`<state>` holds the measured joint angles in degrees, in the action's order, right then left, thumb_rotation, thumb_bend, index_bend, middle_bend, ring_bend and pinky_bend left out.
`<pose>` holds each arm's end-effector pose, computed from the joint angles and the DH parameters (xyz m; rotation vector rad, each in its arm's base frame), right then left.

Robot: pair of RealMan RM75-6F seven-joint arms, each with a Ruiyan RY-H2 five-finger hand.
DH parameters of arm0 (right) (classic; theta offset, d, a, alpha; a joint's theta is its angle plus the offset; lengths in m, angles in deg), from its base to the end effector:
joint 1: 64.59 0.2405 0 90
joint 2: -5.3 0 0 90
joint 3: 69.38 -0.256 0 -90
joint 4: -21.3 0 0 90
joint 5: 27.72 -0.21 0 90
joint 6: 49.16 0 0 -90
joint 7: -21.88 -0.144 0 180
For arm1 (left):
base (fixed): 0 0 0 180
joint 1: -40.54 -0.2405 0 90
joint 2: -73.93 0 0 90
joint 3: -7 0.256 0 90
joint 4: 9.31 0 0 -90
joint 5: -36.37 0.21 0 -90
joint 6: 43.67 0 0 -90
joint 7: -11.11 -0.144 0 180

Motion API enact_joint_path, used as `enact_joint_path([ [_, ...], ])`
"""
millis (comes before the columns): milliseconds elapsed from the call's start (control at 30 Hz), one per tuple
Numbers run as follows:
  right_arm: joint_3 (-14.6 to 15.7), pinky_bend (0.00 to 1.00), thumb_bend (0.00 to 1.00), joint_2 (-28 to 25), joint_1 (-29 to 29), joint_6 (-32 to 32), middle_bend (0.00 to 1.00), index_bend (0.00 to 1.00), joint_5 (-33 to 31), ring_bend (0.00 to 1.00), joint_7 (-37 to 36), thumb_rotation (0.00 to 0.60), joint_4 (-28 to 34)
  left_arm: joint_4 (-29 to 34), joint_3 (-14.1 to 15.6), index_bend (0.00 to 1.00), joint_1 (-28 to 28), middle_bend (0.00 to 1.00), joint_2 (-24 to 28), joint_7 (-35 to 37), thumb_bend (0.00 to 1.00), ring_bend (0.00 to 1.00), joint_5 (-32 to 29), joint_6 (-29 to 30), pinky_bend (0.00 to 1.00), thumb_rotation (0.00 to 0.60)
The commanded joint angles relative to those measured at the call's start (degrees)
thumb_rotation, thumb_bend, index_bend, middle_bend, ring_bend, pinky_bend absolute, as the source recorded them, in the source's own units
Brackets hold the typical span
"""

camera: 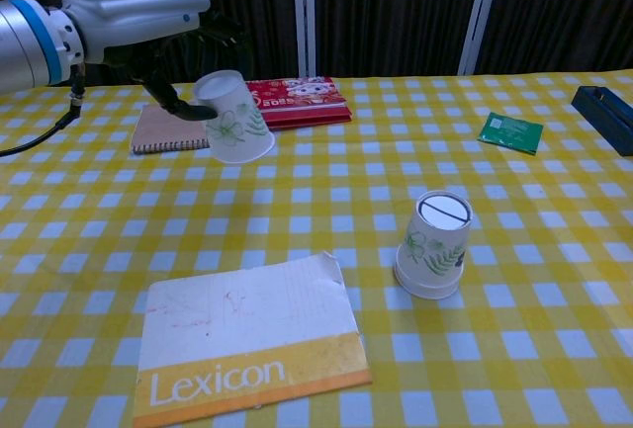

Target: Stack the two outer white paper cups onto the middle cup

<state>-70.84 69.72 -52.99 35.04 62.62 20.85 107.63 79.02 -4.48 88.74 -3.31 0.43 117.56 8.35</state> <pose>-0.3014 -0.2139 0.1581 1.5519 -0.7570 0.9409 -0.0969 0.3623 0.0398 -2.0795 -0.6010 -1.0748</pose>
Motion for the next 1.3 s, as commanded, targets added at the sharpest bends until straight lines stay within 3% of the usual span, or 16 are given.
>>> enact_joint_path([
  [33, -0.2, 0.0, 0.0, -0.1, -0.1, 0.1, 0.0, 0.0, -0.1, 0.0, -0.2, 0.6, -0.1, 6.6, -1.2, 0.38, 3.0, 0.38, 1.6, -2.7, 0.32, 0.43, 2.5, -0.5, 0.41, 0.6],
  [267, -0.6, 0.0, 0.0, -0.1, -0.4, 0.1, 0.0, 0.0, -0.5, 0.0, -0.6, 0.6, -0.4, 12.5, -3.7, 0.39, 8.5, 0.38, -0.1, -9.2, 0.31, 0.43, 0.2, -4.6, 0.41, 0.6],
  [567, -1.1, 0.0, 0.0, 0.0, -0.5, -0.5, 0.0, 0.0, -1.0, 0.0, -0.9, 0.6, -1.0, 12.5, -4.9, 0.39, 15.5, 0.38, -3.6, -18.9, 0.31, 0.43, -5.8, -10.0, 0.4, 0.6],
  [1300, -2.4, 0.0, 0.0, -0.3, -0.7, -0.9, 0.0, 0.0, -2.4, 0.0, -2.3, 0.6, -1.7, 5.4, -3.7, 0.4, 22.7, 0.38, -10.1, -20.0, 0.31, 0.43, -9.4, -12.9, 0.38, 0.6],
])
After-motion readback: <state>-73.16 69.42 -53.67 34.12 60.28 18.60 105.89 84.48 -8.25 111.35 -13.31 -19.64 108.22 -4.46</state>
